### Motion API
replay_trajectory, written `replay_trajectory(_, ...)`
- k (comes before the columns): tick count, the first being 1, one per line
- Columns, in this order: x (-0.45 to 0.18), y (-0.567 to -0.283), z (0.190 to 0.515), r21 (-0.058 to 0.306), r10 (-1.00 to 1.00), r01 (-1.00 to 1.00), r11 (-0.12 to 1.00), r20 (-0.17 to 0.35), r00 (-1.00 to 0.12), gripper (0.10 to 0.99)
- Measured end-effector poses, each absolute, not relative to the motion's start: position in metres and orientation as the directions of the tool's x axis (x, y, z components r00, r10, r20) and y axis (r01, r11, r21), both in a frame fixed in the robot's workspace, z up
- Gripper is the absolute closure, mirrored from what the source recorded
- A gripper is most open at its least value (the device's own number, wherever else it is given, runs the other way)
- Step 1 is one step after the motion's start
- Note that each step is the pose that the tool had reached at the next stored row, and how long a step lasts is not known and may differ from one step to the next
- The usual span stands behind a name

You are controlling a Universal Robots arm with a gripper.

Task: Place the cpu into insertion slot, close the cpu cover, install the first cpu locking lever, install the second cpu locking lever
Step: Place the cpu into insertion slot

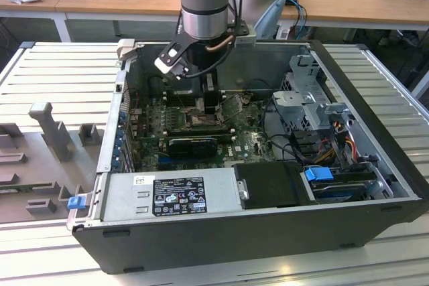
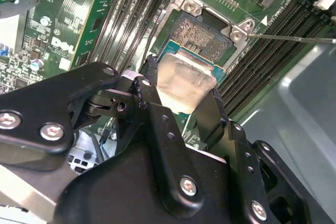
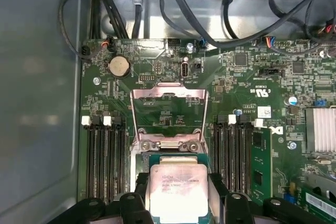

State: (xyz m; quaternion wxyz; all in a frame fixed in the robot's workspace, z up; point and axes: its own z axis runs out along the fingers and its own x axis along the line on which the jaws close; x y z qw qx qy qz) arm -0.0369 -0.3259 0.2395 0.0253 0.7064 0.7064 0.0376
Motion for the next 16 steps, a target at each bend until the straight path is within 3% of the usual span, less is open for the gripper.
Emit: replay_trajectory(16,-0.046,-0.325,0.210,0.088,1.000,0.996,-0.005,0.021,0.003,0.557)
